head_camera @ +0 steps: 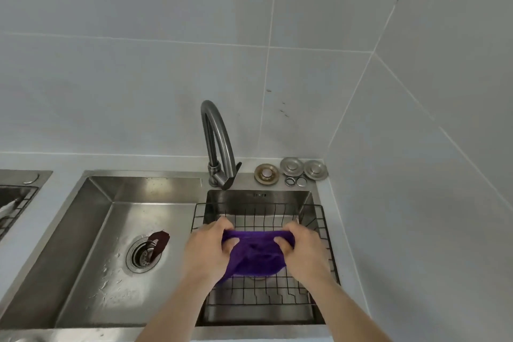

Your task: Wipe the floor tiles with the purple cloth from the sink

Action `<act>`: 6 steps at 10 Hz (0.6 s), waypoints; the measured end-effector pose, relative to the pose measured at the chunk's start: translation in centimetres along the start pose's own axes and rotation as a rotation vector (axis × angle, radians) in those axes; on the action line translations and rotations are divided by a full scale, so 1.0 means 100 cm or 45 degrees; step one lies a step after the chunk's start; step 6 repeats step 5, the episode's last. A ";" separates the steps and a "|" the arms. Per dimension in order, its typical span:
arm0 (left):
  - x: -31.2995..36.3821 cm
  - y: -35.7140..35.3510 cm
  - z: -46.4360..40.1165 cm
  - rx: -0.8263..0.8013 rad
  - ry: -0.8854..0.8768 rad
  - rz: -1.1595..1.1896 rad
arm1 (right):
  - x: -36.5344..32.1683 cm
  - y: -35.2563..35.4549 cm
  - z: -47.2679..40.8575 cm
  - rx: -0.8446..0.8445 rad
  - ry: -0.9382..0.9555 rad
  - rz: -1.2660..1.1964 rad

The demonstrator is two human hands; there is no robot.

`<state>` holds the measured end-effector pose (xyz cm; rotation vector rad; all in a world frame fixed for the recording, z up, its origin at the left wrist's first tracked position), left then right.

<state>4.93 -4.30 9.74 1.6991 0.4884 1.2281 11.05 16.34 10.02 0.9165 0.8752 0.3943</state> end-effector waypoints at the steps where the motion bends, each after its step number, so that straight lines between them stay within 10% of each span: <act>1: -0.011 -0.019 -0.011 -0.066 0.051 0.000 | 0.010 -0.016 -0.021 -0.054 -0.062 0.016; 6: -0.024 -0.029 -0.022 -0.235 0.032 -0.185 | 0.027 -0.017 -0.033 -0.048 -0.090 0.255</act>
Point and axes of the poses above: each hand's wrist, its own z-axis away from the middle knuckle, its own y-axis out of the back of the hand, x = y × z, the point moved 2 cm from there along -z, towards the middle knuckle, and after that the axes turned 15 degrees about -y, right-handed, at the moved point
